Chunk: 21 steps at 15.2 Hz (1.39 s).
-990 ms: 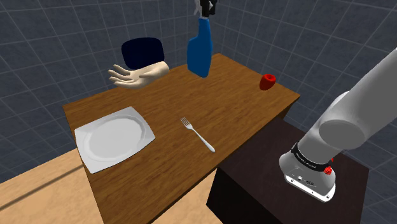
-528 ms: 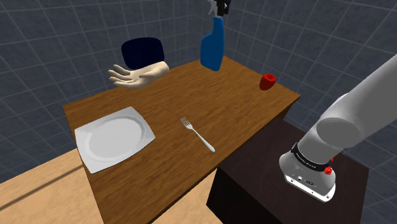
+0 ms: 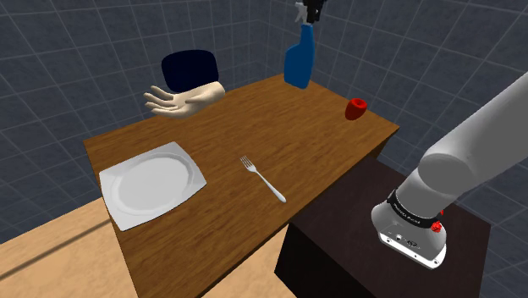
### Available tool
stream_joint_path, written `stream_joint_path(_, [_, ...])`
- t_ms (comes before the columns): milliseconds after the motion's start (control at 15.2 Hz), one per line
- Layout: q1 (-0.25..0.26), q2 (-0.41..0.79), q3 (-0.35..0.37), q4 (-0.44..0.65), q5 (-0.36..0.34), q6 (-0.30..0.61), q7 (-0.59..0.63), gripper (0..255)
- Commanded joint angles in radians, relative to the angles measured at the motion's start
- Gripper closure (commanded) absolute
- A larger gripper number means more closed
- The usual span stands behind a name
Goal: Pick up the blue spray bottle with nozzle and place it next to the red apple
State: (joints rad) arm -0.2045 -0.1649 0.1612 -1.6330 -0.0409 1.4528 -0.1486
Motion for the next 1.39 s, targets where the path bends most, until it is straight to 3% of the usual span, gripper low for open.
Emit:
stream_joint_path(0, [-0.020, 0.012, -0.028, -0.003, -0.007, 0.019, -0.049, 255])
stream_joint_path(726, [-0.130, 0.151, -0.161, 0.086, -0.028, 0.084, -0.288, 255])
stream_joint_path(1320, [-0.229, 0.357, -0.245, 0.296, -0.010, 0.092, -0.469, 255])
